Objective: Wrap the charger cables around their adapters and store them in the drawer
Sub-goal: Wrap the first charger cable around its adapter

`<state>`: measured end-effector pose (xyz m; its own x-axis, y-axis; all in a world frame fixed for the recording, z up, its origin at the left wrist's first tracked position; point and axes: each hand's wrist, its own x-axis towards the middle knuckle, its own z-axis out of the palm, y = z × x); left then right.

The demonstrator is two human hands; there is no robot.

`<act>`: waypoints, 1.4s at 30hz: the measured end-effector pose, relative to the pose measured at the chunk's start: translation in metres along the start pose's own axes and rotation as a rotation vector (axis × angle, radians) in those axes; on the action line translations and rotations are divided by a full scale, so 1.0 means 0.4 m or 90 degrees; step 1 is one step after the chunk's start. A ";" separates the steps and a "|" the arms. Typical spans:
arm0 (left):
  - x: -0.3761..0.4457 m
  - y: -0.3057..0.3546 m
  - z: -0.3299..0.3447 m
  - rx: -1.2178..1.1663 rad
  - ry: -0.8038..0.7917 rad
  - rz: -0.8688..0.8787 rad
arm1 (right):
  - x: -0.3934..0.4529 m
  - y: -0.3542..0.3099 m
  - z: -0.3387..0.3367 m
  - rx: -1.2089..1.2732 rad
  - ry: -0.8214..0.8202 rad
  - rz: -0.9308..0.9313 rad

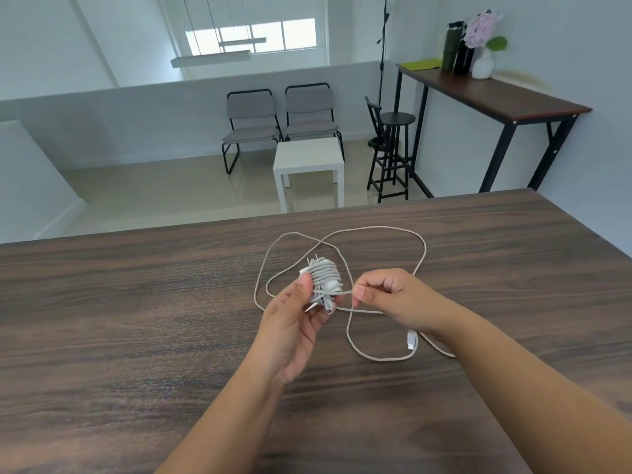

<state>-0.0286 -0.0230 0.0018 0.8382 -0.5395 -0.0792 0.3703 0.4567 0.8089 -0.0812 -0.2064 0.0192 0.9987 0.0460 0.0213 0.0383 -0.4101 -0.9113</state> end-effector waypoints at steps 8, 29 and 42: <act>-0.010 0.003 -0.019 0.039 -0.159 -0.119 | 0.021 0.002 -0.059 -0.162 -0.045 0.046; -0.011 -0.038 -0.076 0.053 -0.155 -0.143 | 0.076 -0.044 -0.045 -0.377 -0.068 0.008; 0.017 -0.059 -0.043 0.640 0.042 0.214 | 0.052 -0.069 -0.018 -0.463 0.066 -0.012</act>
<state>-0.0249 -0.0254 -0.0278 0.8671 -0.4416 0.2304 -0.3601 -0.2361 0.9025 -0.0611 -0.2006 0.0479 0.9942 -0.0128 0.1068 0.0320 -0.9128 -0.4072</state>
